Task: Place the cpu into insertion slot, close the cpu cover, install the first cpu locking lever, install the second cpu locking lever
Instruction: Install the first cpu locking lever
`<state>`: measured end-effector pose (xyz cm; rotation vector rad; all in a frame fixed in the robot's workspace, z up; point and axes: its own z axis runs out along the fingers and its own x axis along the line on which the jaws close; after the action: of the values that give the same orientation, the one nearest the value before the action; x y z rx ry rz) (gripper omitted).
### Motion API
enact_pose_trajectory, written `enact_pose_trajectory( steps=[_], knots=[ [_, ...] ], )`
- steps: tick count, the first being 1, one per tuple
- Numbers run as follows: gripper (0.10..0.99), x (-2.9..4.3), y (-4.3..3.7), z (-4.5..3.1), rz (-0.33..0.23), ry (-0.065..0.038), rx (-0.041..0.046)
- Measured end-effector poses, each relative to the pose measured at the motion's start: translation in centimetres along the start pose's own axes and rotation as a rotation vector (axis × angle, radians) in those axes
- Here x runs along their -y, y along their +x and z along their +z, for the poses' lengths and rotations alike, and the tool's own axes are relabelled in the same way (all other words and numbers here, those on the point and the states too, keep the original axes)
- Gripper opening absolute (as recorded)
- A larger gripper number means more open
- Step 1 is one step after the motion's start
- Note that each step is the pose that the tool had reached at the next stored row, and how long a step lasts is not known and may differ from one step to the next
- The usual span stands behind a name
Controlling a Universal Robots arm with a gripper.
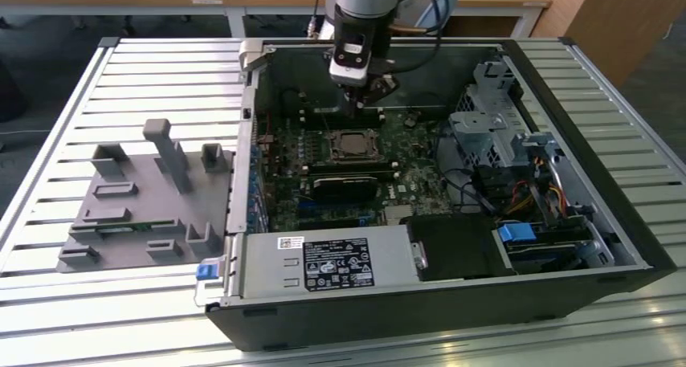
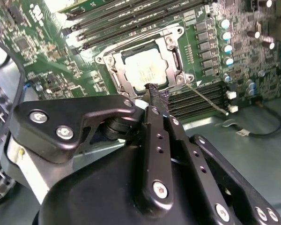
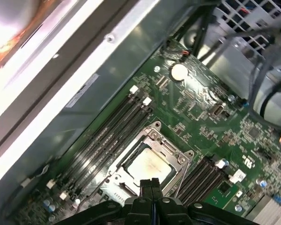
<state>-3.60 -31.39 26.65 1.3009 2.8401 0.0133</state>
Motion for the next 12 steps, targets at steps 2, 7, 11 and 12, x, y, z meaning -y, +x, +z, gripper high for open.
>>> enact_pose_trajectory(
  steps=[2, 7, 11, 12],
  knots=[
    [0.106, 0.0, 0.0, 0.0, -0.032, 0.0, -0.0005],
    [0.106, 0.0, 0.0, 0.01, -0.093, -0.001, -0.0014],
    [0.106, 0.0, 0.0, 0.02, -0.138, -0.002, -0.0021],
    [0.106, 0.0, 0.0, 0.02, -0.15, -0.002, -0.0023]
  ],
)
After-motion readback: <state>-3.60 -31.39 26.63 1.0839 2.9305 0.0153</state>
